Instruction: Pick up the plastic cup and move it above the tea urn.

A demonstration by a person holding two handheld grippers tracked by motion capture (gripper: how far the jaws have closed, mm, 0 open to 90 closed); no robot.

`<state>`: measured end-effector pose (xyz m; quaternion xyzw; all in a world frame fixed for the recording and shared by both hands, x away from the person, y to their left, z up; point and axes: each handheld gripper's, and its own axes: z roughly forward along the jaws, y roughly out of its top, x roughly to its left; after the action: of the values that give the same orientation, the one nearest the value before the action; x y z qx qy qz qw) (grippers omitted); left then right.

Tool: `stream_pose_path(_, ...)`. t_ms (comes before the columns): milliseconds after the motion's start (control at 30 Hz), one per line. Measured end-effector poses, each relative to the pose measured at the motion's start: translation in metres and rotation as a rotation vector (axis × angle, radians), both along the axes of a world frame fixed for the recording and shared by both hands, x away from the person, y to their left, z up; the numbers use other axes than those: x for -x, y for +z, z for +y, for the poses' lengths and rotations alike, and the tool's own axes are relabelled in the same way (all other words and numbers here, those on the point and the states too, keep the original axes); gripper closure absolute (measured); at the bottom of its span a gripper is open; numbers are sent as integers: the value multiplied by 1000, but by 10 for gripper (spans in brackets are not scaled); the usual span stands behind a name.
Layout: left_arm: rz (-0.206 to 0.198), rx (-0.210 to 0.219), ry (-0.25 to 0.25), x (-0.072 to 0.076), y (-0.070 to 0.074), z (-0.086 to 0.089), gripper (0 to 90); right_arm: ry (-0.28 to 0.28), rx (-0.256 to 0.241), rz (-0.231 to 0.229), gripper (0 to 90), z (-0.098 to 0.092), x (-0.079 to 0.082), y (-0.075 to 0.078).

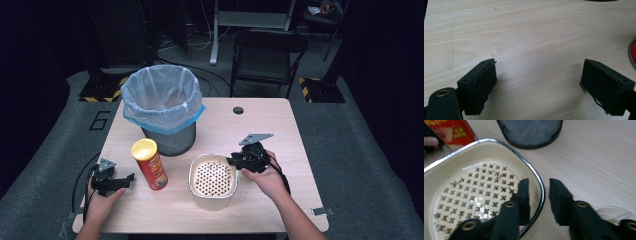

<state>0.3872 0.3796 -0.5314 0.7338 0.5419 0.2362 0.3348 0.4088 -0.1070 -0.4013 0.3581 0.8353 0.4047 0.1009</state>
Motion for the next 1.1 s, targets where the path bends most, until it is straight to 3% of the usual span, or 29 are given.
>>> stream_pose_path(67, 1, 0, 0, 0, 0, 0, 128, -22, 2, -16, 569, -5, 1, 6)
stream_pose_path(100, 1, -1, 0, 0, 0, 0, 128, -48, 26, -36, 516, -12, 1, 10)
stream_pose_path(133, 1, -1, 0, 0, 0, 0, 128, -48, 26, -36, 516, -12, 1, 10)
stream_pose_path(167, 0, 0, 0, 0, 0, 0, 128, -86, 42, -49, 450, -20, 0, 11)
stream_pose_path(233, 1, -1, 0, 0, 0, 0, 128, -122, 46, -49, 415, -30, -2, 9)
stream_pose_path(467, 1, -1, 0, 0, 0, 0, 128, -218, 46, -56, 323, -56, 3, -5)
stream_pose_path(567, 0, -1, 0, 0, 0, 0, 128, -258, 21, -56, 214, -67, 9, -18)
stream_pose_path(700, 1, -1, 0, 0, 0, 0, 128, -276, 18, -43, 161, -69, 12, -34)
stream_pose_path(1100, 1, -1, 0, 0, 0, 0, 128, -286, 64, -53, 156, -49, 7, -69)
